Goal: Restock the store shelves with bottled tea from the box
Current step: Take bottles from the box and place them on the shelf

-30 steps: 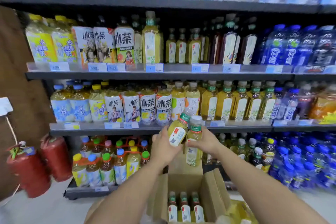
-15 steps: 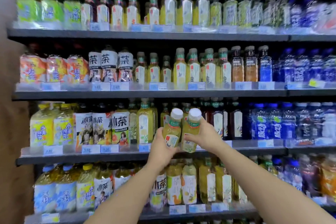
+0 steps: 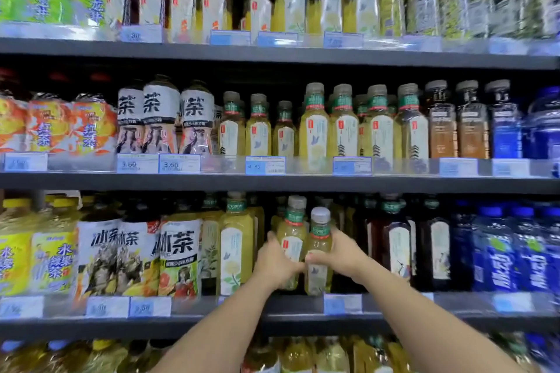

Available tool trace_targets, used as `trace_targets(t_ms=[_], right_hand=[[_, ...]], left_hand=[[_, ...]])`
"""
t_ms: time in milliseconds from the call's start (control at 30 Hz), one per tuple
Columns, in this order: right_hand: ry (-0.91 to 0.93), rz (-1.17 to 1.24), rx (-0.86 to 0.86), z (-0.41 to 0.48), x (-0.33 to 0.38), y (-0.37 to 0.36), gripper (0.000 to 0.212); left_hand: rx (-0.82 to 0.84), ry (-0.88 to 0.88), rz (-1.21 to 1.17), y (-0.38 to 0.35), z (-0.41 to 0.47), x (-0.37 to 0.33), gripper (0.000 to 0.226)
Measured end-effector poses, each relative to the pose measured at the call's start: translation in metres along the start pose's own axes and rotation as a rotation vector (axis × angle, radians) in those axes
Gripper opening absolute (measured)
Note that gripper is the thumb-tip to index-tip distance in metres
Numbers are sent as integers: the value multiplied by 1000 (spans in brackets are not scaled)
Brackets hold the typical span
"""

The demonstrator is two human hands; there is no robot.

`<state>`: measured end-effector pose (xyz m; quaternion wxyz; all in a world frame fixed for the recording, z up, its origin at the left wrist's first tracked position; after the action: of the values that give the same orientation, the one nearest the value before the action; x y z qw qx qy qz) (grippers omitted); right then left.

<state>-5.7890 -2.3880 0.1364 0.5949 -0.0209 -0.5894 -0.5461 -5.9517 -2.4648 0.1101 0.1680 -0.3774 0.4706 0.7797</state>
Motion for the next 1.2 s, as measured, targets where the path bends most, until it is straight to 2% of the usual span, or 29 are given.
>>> trace_targets(t_ms=[67,133,200,233,300,400,500,600,667,800,933,1067,1200], right_hand=[[-57,120,8,18,-16,-3,63],[-105,209,41,30,-25,-7,63],[-112,235,53,41,-35,-10,81],[-107,214,49,44,-37,-11,93],[-120,175,44,46,-39,-13,106],[-108,91,22,38,-31,-14,90],[-132,-128,-38,29,-34,-16,82],[-207,-383,-110,13,-36,-18,73],[-165,-450,-133,1,-33,-22,63],[-109,-593,-86,-19,-25,-29,49],[-201,-705,205,-21,-20,-42,57],[-254,-764,345,-14,-20,-45,61],[-334,-673,347,1,-27,-39,64]], left_hand=[[70,98,-22,-7,16,15,97],[101,160,-90,-11,28,26,111],[112,182,-84,-11,40,31,121],[120,182,-57,-11,44,33,119],[134,184,13,-13,50,36,101],[130,185,169,-12,40,30,59],[69,164,355,-11,27,24,42],[33,123,436,-6,13,13,24],[48,98,520,-4,2,5,18],[99,80,649,-12,-22,-2,31],[306,132,672,-23,-23,4,59],[433,171,672,-23,-19,2,65],[481,207,675,-21,-11,2,66]])
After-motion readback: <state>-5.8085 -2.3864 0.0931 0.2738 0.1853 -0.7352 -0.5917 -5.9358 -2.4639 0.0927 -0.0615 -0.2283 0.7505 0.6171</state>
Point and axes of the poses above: each hand's wrist, its own z-axis towards the middle knuckle, its own y-axis out of the back of the hand, x = y × z, the point moved 1 cm from there along z, towards the middle knuckle, and after that the axes turned 9 degrees about x, right-handed, at the moved point
